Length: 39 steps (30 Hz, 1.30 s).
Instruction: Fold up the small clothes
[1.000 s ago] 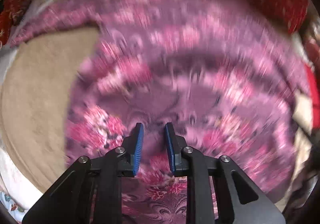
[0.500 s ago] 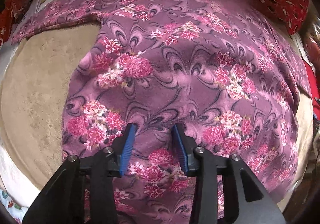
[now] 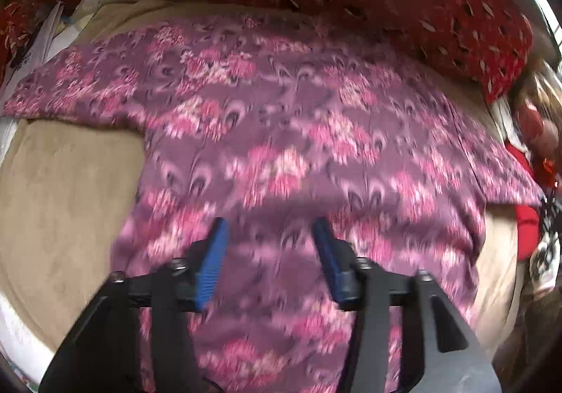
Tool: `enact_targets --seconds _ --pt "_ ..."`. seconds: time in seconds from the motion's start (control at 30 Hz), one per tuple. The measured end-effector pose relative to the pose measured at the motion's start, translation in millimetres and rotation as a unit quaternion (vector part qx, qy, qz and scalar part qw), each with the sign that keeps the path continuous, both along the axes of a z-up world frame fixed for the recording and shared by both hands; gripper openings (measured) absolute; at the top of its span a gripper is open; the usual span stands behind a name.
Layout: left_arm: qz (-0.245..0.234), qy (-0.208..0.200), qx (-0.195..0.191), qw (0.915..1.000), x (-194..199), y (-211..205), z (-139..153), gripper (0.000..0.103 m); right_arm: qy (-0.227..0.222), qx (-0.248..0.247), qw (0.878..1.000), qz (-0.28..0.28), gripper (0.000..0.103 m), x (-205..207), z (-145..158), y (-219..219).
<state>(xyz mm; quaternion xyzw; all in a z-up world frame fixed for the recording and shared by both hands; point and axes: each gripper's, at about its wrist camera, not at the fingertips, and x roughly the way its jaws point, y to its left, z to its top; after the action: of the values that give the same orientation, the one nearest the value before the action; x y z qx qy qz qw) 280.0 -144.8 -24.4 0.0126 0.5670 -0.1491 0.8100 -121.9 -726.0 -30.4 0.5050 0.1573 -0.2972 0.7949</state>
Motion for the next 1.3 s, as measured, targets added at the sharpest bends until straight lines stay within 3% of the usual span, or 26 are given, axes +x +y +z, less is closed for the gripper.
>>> enact_targets --seconds 0.1,0.13,0.33,0.53,0.83,1.07,1.17,1.27,1.3 --pt "0.000 0.027 0.010 0.9996 11.0 -6.6 -20.9 0.054 0.058 -0.012 0.998 0.004 0.004 15.9 2.5 1.3" --pt "-0.001 0.037 0.014 0.9992 17.2 -9.2 -29.1 0.054 0.058 -0.013 0.998 0.006 0.004 21.1 3.9 5.1" --pt "-0.012 0.034 0.001 0.9993 21.3 -14.4 -34.5 0.054 0.024 -0.044 0.996 0.074 0.004 56.2 30.7 55.0" --pt "-0.018 0.043 -0.037 0.9982 11.7 13.6 -28.2 0.054 0.005 -0.062 0.979 0.192 0.004 133.2 55.9 145.2" --pt "-0.048 0.017 -0.052 0.9973 16.1 47.5 -5.6 0.054 0.017 -0.070 0.938 0.340 0.004 234.9 62.4 305.9" --pt "-0.042 0.025 -0.084 0.9953 36.1 80.2 1.5 0.054 0.042 -0.100 0.896 0.431 0.007 284.1 57.8 426.3" --pt "-0.041 0.028 -0.094 0.9943 41.3 82.7 1.0 0.054 0.056 -0.103 0.884 0.453 0.010 296.7 47.4 462.8" --pt "-0.044 0.038 -0.113 0.9919 40.9 83.0 -1.0 0.054 0.090 -0.078 0.870 0.478 0.024 307.0 19.5 491.5" --pt "-0.046 0.042 -0.120 0.9909 39.9 81.7 -1.7 0.054 0.110 -0.063 0.862 0.491 0.034 306.7 7.3 497.7"
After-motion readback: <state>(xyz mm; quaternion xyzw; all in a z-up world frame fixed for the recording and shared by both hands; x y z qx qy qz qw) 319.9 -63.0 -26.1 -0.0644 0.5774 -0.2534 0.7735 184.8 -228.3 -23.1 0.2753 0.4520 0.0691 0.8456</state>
